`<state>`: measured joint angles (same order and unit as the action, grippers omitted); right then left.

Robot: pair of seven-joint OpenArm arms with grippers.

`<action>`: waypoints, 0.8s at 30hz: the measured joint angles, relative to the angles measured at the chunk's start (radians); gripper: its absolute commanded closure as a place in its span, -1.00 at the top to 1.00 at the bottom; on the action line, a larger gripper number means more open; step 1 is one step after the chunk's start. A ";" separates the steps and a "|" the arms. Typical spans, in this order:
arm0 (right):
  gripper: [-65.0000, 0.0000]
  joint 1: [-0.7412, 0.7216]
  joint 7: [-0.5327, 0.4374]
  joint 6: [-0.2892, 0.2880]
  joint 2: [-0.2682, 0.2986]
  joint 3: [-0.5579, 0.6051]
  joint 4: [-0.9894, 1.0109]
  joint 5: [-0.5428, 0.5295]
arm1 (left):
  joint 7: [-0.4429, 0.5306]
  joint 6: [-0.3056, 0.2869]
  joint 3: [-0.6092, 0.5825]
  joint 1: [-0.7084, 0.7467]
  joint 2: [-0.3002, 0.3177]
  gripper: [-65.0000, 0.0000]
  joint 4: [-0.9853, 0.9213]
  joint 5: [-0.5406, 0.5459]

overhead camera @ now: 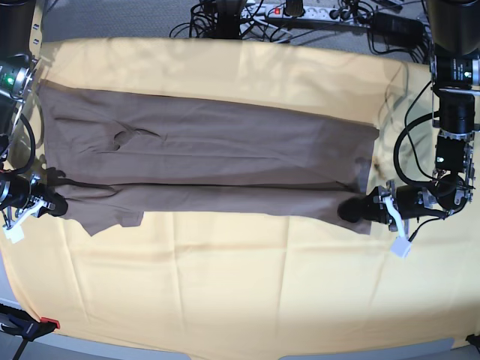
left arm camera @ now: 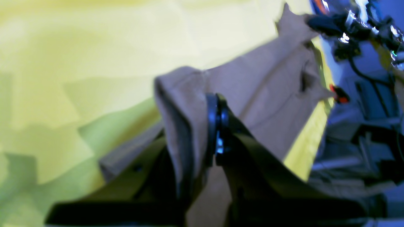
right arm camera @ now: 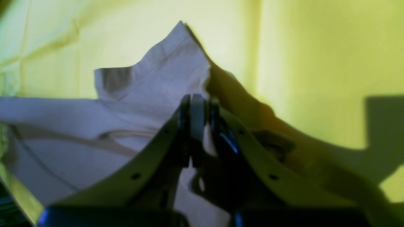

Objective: Fold the T-shirt properly
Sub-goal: 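Fold the hem up over the shirt body toward the shoulder edge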

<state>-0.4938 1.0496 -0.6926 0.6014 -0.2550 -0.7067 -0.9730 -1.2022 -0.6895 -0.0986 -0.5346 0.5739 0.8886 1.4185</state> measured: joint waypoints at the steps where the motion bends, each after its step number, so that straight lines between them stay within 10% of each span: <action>1: -1.00 -0.001 0.014 0.000 0.006 0.020 -0.001 -0.020 | -0.024 0.000 0.000 0.001 0.000 -1.00 0.000 0.026; 24: -1.00 -0.002 0.122 0.000 0.089 0.324 -0.147 -0.011 | -0.194 0.000 0.000 0.002 0.058 -1.00 0.151 0.041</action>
<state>-0.4957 1.1721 -0.6930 0.6903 0.0689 -0.8536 -0.9836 -1.3960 -0.6899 -0.0986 -0.5323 0.6323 1.0401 1.4593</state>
